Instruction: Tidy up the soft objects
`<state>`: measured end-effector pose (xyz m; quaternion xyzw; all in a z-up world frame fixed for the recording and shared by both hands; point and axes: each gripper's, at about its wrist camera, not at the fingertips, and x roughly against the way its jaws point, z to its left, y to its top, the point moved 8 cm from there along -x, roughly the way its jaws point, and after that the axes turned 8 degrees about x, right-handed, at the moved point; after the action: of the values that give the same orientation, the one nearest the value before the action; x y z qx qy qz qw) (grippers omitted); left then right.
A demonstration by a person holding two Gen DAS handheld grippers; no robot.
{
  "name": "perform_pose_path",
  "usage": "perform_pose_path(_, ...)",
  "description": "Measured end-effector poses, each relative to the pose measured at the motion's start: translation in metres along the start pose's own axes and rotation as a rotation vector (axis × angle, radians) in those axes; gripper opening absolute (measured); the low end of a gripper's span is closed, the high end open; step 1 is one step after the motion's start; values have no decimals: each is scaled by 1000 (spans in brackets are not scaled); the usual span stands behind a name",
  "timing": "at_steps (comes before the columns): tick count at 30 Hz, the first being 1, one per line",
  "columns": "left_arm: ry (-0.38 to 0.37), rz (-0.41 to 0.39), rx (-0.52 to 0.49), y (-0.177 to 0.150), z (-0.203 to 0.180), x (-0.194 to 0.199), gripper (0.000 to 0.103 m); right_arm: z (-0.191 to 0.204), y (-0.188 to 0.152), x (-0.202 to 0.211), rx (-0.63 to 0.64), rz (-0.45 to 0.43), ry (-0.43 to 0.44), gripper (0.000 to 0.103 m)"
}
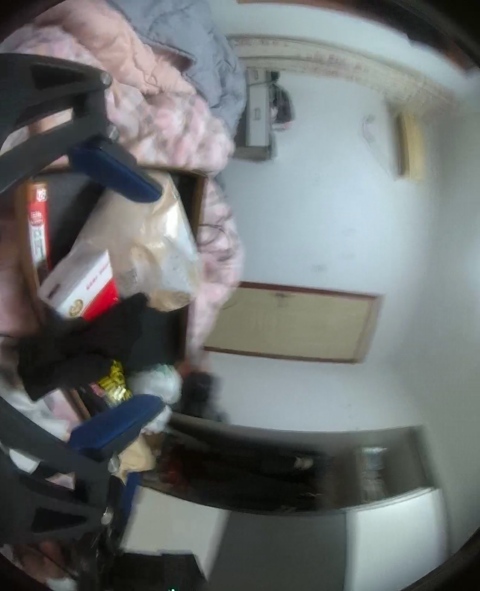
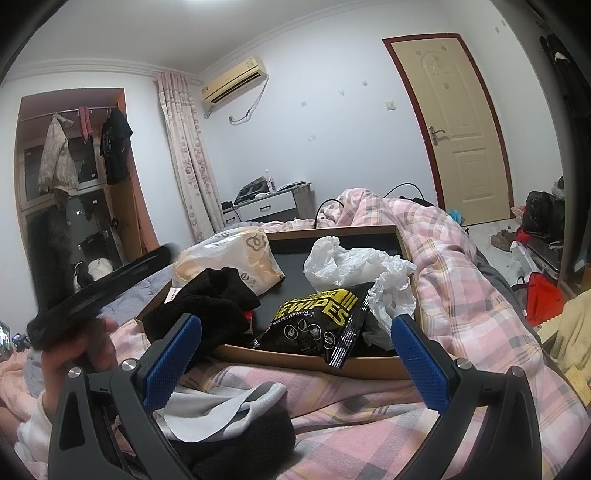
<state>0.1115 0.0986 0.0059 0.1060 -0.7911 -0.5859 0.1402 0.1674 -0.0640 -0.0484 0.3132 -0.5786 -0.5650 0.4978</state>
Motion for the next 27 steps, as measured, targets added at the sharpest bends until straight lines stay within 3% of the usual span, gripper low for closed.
perform_pose_path(4,11,-77,104,4,19,43,103,-1,2,3,-8,-4,14,102)
perform_pose_path(11,-30,-112,193,7,34,79,103,-1,8,6,-14,-5,50,102)
perform_pose_path(15,-19,-89,195,4,35,73,103,7,5,2,59,25,47,102)
perform_pose_path(18,38,-89,169,0,33,69,103,12,4,-5,92,50,45,102)
perform_pose_path(27,31,-79,118,-11,15,53,103,11,4,-8,126,70,47,102)
